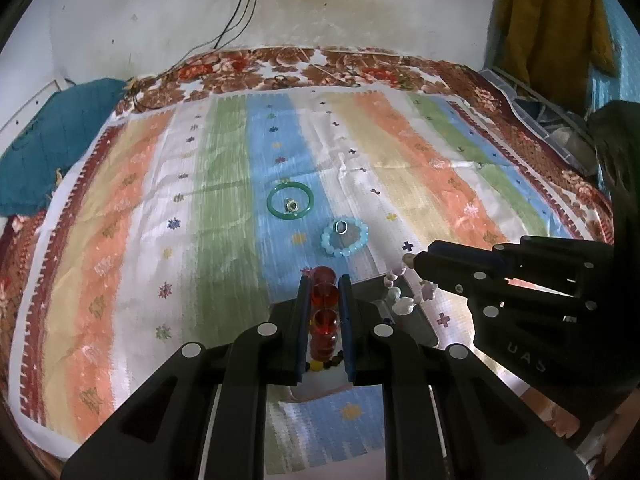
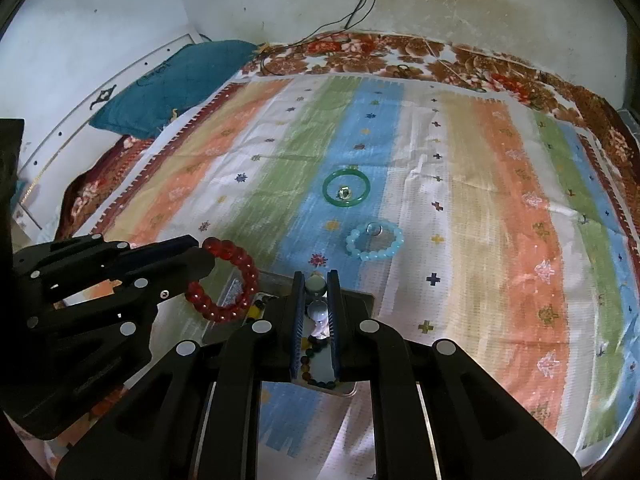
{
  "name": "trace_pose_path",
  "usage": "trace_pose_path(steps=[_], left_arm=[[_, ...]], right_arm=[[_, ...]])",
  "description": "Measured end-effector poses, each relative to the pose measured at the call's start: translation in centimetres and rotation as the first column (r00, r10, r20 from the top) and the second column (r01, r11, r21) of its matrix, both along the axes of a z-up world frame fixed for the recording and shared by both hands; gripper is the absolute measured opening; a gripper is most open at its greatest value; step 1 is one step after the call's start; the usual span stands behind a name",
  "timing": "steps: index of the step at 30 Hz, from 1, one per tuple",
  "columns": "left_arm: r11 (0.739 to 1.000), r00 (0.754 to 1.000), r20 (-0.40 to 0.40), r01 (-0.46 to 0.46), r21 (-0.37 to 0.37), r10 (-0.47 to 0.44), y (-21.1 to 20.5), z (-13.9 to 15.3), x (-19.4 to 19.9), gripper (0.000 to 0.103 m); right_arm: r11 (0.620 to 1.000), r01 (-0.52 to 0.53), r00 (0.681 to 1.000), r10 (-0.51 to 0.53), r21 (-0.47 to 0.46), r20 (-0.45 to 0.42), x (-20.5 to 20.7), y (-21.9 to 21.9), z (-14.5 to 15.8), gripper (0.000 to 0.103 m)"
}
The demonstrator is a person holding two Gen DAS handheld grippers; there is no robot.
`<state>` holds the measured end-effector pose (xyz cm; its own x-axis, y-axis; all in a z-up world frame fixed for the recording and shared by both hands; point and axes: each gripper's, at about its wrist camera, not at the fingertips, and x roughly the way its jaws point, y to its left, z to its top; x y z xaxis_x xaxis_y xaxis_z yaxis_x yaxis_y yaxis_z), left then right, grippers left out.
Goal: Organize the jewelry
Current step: 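Open both tools to drop the bracelets into the tin box, then move the right tool toward the pale blue bracelet while the left tool approaches the jade bangle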
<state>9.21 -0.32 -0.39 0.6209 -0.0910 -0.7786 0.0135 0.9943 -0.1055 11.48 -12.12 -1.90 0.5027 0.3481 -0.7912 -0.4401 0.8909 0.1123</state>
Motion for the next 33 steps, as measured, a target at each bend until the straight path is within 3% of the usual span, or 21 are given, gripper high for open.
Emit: trace_pose_path(steps=[4, 5, 7, 8, 9, 16, 19, 25, 33], left_arm=[[1.0, 0.999, -0.03, -0.018, -0.01, 0.018, 0.5, -0.6, 0.4, 0.015], [1.0, 0.999, -0.032, -0.025, -0.008, 0.025, 0.6, -0.7, 0.4, 0.022], [0.999, 0.999, -0.028, -0.038, -0.013, 0.038, 1.0, -0.6, 0.5, 0.032], [0.999, 0.998, -0.028, -0.05, -0.015, 0.05, 1.3, -0.6, 0.5, 0.033], [0.998, 0.998, -0.03, -0.057, -0.015, 0.056, 1.4, -0.6, 0.6, 0.033], [0.995, 0.993, -0.06, -0.101, -0.024, 0.099, 3.0, -1.3, 1.5, 0.049], [0.994, 0.992, -0.066, -0.112, -0.014, 0.111, 3.4, -1.6, 1.9, 0.055], [0.994, 0.991, -0.08, -0.106, 0.013, 0.107, 3.3, -2.1, 3.0, 0.055], [0.99, 0.987, -0.097, -0.134, -0.033, 0.13, 4.2, -2.8, 5.1, 0.073]], right_arm=[[1.0, -0.002, 0.999, 0.002, 0.019, -0.05, 0.5, -0.2, -0.9, 0.012], [1.0, 0.004, 0.998, -0.003, 0.022, -0.06, 0.7, -0.4, -1.1, 0.014], [1.0, 0.008, 0.998, -0.006, 0.024, -0.063, 0.7, -0.5, -1.1, 0.024], [1.0, 0.014, 0.998, -0.013, 0.027, -0.057, 0.7, -0.6, -1.0, 0.037], [0.999, 0.019, 0.998, -0.018, 0.029, -0.053, 0.7, -0.7, -0.9, 0.039], [0.999, 0.05, 0.997, -0.049, 0.011, -0.062, 1.5, -1.5, -1.4, 0.043], [0.998, 0.058, 0.995, -0.055, 0.027, -0.079, 2.1, -2.0, -1.6, 0.05], [0.997, 0.081, 0.993, -0.079, 0.02, -0.085, 3.0, -2.6, -1.9, 0.056], [0.992, 0.126, 0.986, -0.123, 0.017, -0.112, 5.0, -3.5, -2.7, 0.067]])
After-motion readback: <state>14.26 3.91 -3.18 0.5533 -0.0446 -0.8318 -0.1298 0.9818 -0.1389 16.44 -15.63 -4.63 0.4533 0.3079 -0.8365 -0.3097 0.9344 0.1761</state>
